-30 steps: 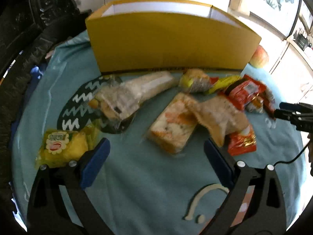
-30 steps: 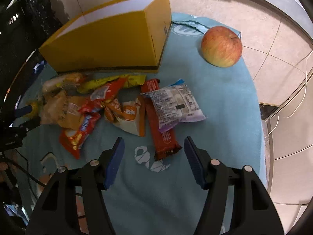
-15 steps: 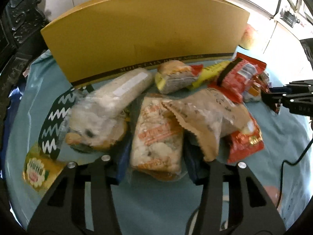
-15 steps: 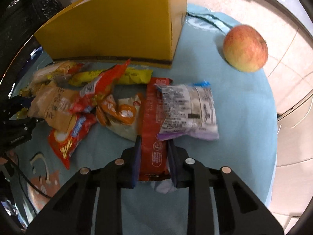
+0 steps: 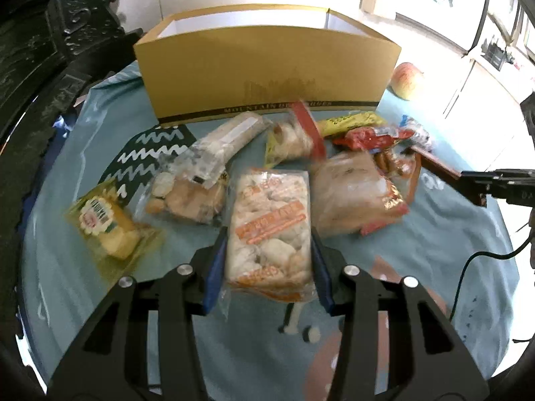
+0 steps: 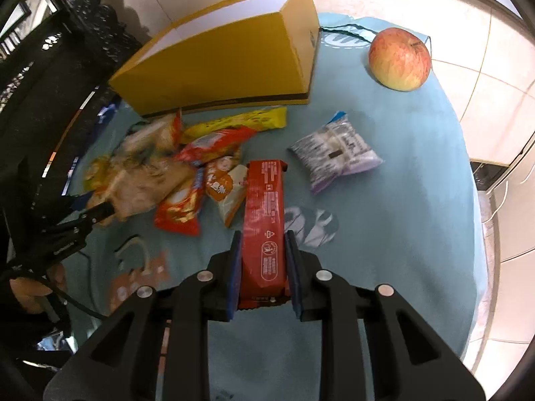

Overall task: Organize snacks
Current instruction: 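Grasp the white-and-orange cake packet with the left gripper while the right grasps the red bar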

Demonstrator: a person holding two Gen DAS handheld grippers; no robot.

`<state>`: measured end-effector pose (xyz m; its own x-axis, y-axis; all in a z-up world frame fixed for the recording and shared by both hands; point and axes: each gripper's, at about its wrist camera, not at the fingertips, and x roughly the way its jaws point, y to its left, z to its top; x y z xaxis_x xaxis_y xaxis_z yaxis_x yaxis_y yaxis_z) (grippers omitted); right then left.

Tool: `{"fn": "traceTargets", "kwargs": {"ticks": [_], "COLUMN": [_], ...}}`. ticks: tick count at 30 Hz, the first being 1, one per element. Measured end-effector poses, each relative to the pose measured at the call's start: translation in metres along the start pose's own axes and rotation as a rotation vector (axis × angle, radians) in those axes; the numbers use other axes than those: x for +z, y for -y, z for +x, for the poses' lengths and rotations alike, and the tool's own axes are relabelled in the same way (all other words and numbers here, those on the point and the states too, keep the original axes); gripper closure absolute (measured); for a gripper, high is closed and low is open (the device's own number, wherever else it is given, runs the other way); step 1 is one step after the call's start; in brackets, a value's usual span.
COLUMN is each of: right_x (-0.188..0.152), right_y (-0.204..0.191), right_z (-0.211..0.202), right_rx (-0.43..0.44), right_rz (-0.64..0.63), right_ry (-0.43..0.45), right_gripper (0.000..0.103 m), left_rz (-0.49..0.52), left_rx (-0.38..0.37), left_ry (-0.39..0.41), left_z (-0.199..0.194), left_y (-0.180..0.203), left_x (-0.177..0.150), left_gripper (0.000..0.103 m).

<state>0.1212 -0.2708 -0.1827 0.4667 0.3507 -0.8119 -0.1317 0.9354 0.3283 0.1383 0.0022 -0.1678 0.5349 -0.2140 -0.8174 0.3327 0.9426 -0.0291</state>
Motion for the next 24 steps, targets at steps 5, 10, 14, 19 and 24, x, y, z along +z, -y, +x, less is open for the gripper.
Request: {"fn": "traceTargets", "kwargs": {"ticks": [5,10,14,19,24], "right_x": [-0.012,-0.022,-0.017,-0.011,-0.007], "right_y": [-0.009,-0.020,-0.042,-0.043,-0.029], "right_z": [0.017,0.043,0.059,0.042,0.007], "right_rx": [-0.058,-0.121,-0.218,-0.117,-0.002], "right_rz": [-0.041,-0.102,-0.191,-0.143,-0.017], "right_ry": [-0.053,-0.117,-0.126,-0.099,-0.038], "right_gripper": [0.078,0.054,0.040,0.079,0.079], "left_rz": [-0.002,0.023,0.017,-0.033,-0.097], "left_rx": [0.028,0.075,0.113,0.056,0.027], "left_ry": [-0.022,-0.083,-0.092,-0.080,-0.010], "left_z": [-0.002,0.019,0.029,0.019,-0.015], "left_y": [-0.001,0.005,0.008,0.001,-0.009], "left_x": [-0.009,-0.026,-0.026,-0.025,-0.020], "left_gripper": [0.057,0.056,0.034,0.057,0.057]}}
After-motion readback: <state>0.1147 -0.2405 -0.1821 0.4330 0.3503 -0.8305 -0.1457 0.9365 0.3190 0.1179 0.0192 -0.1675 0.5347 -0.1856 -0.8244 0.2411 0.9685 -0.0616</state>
